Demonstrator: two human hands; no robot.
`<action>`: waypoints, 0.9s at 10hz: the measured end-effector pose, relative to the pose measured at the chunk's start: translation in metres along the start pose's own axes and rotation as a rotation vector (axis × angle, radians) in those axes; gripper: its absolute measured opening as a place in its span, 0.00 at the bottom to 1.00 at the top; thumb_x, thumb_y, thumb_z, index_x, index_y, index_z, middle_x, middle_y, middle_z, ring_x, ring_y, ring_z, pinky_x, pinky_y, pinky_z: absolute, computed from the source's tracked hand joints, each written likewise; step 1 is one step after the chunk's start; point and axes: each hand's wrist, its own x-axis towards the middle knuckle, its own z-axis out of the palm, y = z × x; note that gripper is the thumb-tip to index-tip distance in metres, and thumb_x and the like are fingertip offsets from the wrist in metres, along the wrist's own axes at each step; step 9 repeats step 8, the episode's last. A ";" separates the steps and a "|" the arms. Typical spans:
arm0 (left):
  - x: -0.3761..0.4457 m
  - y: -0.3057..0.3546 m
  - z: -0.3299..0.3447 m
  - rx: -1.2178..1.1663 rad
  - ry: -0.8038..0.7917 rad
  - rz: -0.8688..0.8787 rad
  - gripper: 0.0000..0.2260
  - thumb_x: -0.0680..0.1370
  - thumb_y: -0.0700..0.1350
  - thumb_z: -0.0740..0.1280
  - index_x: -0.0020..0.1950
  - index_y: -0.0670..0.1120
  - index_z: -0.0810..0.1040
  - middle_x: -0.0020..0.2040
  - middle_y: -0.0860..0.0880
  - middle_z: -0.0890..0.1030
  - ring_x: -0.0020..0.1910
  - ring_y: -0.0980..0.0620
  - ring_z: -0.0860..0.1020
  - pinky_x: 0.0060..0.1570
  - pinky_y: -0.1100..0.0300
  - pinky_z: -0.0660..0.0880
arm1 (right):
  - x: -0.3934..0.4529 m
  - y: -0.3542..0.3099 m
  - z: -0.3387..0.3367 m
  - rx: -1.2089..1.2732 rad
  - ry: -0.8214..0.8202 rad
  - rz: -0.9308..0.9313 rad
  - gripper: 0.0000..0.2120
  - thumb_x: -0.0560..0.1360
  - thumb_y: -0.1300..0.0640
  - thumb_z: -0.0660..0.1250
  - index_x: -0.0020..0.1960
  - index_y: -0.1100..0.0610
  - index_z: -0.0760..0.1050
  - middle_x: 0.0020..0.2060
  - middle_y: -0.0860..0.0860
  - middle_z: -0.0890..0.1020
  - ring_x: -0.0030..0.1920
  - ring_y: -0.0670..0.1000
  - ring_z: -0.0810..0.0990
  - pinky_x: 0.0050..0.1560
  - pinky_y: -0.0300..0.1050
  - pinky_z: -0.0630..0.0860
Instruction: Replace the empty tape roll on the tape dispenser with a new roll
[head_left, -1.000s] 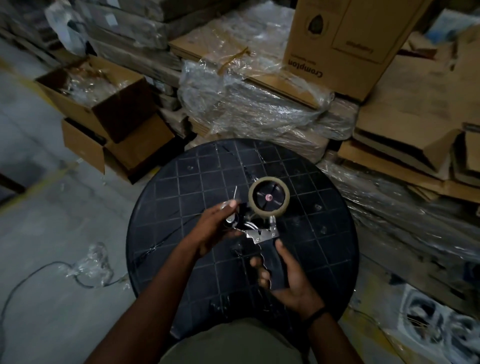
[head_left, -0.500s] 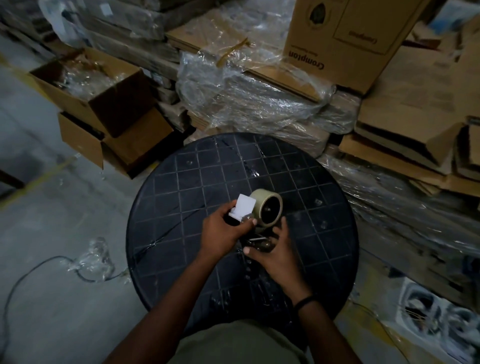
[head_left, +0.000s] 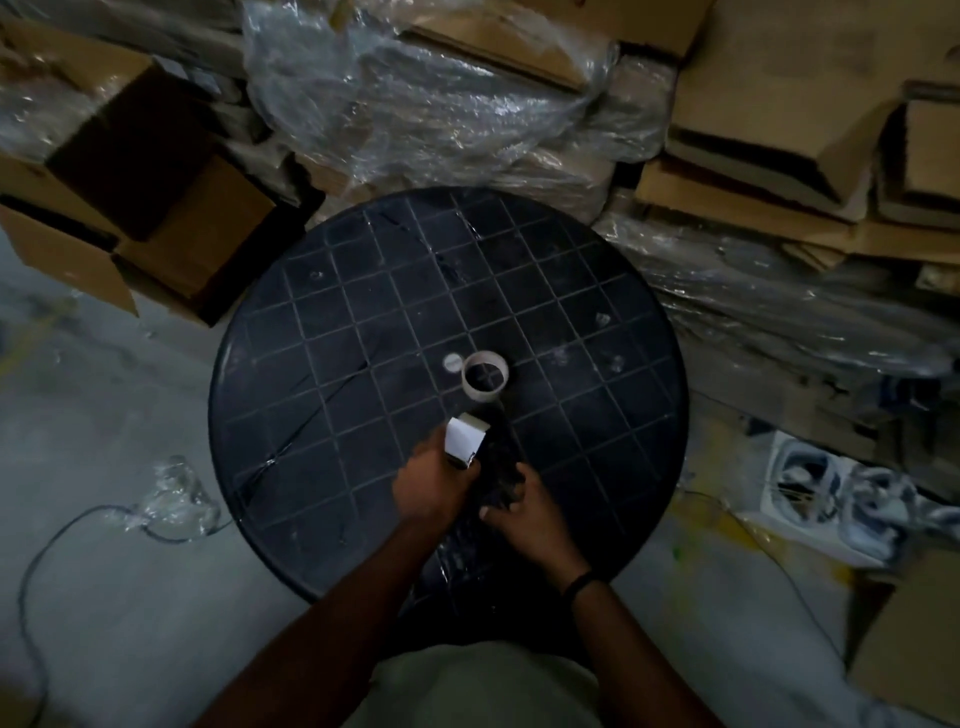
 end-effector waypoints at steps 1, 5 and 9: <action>-0.001 0.001 0.007 0.051 -0.007 -0.012 0.36 0.71 0.65 0.72 0.75 0.57 0.65 0.66 0.47 0.77 0.56 0.42 0.82 0.49 0.51 0.77 | -0.007 0.009 -0.002 -0.018 -0.001 0.051 0.42 0.65 0.50 0.77 0.75 0.49 0.62 0.64 0.47 0.78 0.58 0.47 0.80 0.60 0.45 0.77; 0.008 0.026 0.008 0.073 -0.145 -0.072 0.38 0.73 0.63 0.71 0.75 0.46 0.63 0.67 0.42 0.69 0.60 0.37 0.79 0.55 0.47 0.76 | 0.001 -0.043 0.004 -0.407 0.041 -0.236 0.43 0.72 0.51 0.72 0.80 0.53 0.55 0.76 0.56 0.64 0.74 0.57 0.67 0.72 0.50 0.66; 0.009 -0.002 0.002 0.201 -0.171 0.270 0.42 0.80 0.60 0.64 0.83 0.52 0.40 0.82 0.42 0.36 0.82 0.38 0.48 0.73 0.40 0.65 | 0.015 -0.042 0.008 -0.887 0.003 -0.338 0.49 0.73 0.40 0.70 0.81 0.45 0.41 0.81 0.53 0.37 0.81 0.59 0.41 0.74 0.73 0.51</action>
